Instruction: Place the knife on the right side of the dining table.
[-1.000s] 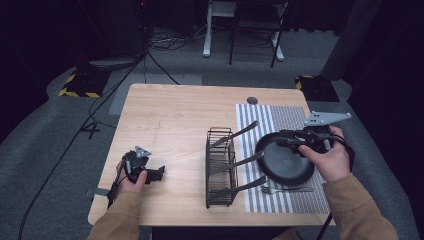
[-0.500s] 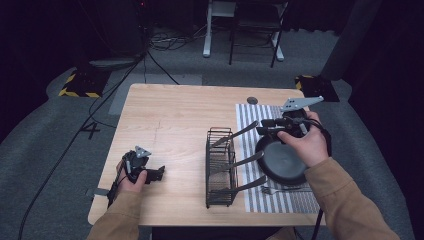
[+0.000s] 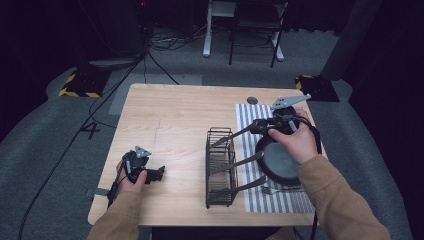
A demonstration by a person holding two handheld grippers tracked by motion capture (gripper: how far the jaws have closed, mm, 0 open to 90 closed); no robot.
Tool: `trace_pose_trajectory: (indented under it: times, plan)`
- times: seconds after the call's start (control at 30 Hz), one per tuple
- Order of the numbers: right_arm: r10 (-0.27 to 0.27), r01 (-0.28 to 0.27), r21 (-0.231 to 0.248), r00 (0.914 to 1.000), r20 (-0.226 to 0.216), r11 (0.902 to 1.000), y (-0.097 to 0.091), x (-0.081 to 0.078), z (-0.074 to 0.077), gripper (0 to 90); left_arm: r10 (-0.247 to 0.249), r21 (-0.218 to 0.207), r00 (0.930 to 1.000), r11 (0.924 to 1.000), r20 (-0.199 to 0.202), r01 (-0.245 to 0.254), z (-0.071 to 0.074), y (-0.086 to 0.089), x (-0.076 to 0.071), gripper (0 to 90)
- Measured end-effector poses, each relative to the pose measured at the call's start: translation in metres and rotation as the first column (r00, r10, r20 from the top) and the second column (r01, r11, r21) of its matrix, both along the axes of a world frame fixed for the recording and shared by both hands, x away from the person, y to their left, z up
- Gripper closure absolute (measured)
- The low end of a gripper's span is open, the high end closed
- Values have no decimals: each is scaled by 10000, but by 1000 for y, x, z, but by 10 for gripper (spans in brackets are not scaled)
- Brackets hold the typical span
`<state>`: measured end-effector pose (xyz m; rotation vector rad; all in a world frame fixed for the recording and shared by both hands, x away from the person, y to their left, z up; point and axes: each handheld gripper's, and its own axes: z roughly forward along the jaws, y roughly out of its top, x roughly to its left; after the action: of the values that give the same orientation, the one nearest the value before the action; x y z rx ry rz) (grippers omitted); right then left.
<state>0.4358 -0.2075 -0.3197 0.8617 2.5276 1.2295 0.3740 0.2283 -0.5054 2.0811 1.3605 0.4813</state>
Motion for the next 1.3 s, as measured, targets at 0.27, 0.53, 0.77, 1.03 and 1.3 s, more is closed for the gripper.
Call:
trace_pose_trajectory:
  times: [0.27,0.53,0.77,1.03,1.3]
  plan:
    - [185,-183,78,9997,-177,9998,1,2,0,725,3,-2,10000,10000,1,-3,0,0,0,0]
    - [555,-555,4,9983,-192,9985,3,-1,5,811,4,-1,10000,10000,0,-4,0,0,0,0]
    - [836,-817,333,9947,-603,9961,3,-2,6,838,4,-2,10000,10000,1,-4,0,0,0,0]
    - [851,-839,563,9962,-190,9949,8,-10,18,845,3,-2,10000,10000,-1,-3,0,0,0,0]
    - [814,-820,1106,9966,96,9905,-7,-20,45,845,3,-4,10000,10000,-1,-3,0,0,0,0]
